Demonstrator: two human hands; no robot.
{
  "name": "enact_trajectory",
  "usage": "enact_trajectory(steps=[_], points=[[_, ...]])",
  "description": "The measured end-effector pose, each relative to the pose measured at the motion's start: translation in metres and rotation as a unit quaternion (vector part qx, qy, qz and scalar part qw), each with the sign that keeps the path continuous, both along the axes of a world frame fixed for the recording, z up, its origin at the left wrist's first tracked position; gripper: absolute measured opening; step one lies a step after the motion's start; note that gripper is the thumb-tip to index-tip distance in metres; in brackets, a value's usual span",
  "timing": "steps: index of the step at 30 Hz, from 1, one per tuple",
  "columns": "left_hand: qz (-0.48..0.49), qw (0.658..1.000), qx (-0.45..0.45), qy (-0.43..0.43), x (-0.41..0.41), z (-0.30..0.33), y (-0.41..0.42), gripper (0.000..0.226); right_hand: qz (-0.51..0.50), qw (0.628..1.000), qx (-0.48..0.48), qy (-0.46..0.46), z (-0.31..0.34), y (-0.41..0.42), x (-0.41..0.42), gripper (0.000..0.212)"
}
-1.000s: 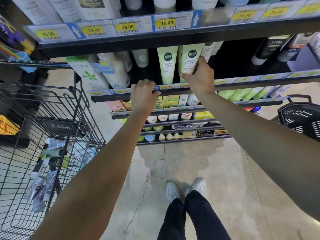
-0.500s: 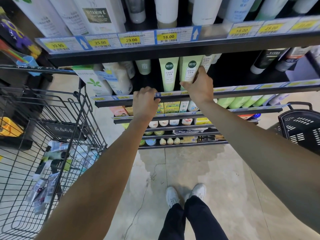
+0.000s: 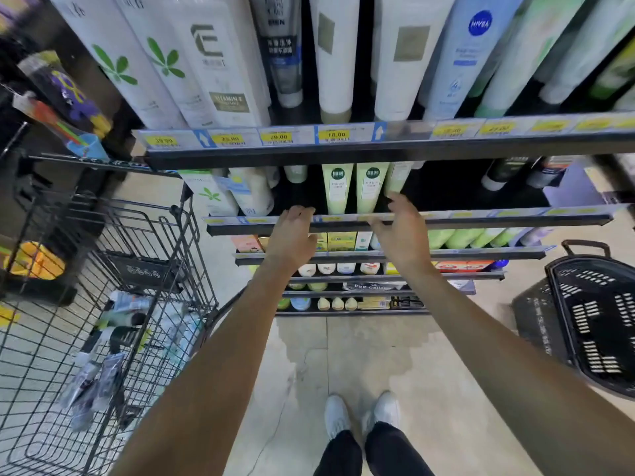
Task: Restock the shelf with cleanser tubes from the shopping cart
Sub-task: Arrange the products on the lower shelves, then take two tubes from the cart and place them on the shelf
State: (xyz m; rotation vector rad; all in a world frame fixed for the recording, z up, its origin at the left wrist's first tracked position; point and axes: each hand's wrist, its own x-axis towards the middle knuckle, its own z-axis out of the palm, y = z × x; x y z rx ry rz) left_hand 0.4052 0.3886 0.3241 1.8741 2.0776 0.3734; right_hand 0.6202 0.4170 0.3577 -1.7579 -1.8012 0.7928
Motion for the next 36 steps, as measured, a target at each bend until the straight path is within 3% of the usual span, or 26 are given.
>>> enact_trajectory(steps=[2, 6, 12, 19, 25, 33, 36], points=[[0.016, 1.0, 0.01, -0.015, 0.002, 0.012, -0.022, 0.06, 0.035, 0.998, 0.006, -0.042, 0.01, -0.027, 0.005, 0.059], [0.056, 0.998, 0.026, 0.002, 0.008, 0.037, -0.079, 0.05, 0.138, 0.985, 0.048, -0.095, 0.038, -0.081, 0.01, 0.051], [0.155, 0.985, 0.075, 0.029, 0.022, 0.077, -0.175, 0.049, 0.287, 0.94, 0.111, -0.148, 0.068, -0.135, -0.002, 0.05], [0.294, 0.954, 0.046, 0.038, 0.029, 0.089, -0.278, 0.056, 0.412, 0.893, 0.129, -0.13, 0.078, -0.168, -0.037, 0.044], [0.429, 0.902, -0.005, 0.044, 0.019, 0.087, -0.352, 0.053, 0.513, 0.85, 0.098, -0.076, 0.072, -0.199, -0.086, 0.046], [0.566, 0.824, -0.014, 0.006, -0.004, 0.069, -0.432, 0.063, 0.619, 0.777, 0.072, -0.09, 0.067, -0.244, -0.158, 0.051], [0.592, 0.806, -0.013, 0.001, -0.023, 0.061, -0.449, 0.058, 0.638, 0.761, 0.055, -0.1, 0.065, -0.257, -0.19, 0.05]])
